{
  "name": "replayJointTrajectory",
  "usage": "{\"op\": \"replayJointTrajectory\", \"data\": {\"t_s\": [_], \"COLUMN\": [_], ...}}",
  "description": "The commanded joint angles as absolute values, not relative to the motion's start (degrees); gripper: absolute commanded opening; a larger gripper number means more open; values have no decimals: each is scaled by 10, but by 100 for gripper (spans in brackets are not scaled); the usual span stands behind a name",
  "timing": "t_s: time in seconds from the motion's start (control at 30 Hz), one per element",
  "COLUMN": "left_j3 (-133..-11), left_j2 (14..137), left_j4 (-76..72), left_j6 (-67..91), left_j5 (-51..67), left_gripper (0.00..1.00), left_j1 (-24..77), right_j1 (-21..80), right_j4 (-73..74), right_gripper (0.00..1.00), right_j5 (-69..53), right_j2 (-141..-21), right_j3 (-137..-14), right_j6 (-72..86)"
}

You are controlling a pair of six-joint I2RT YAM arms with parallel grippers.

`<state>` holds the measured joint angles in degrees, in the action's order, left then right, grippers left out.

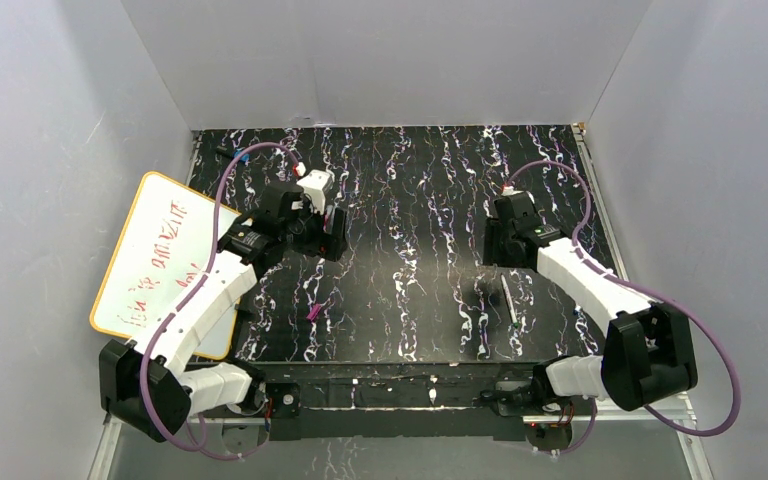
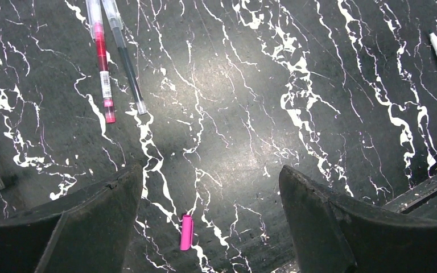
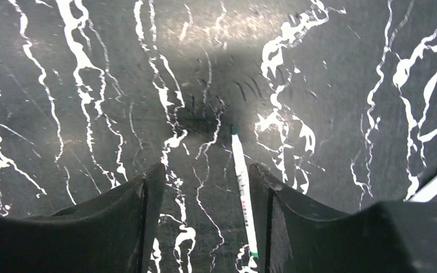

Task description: Insert the pens into the pen caps

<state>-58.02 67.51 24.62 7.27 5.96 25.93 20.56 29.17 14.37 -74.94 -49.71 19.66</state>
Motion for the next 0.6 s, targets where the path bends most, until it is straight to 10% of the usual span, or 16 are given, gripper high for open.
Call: {"op": "replayJointTrajectory", "data": {"t_s": [0.0,0.57], "left_j3": [-592,-441], "left_j2": [662,644], "left_j4": [236,270], "left_j6": [67,166], "left_j5": [82,-20], "left_gripper": [86,82], "left_j1": [255,255], "right_j1": [197,199], "right_j4": [340,429], "right_gripper": [63,63], "right_j5": [189,198], "right_j2": [-728,-778], "right_j3": [-493,-475], "right_j6": [235,345]}}
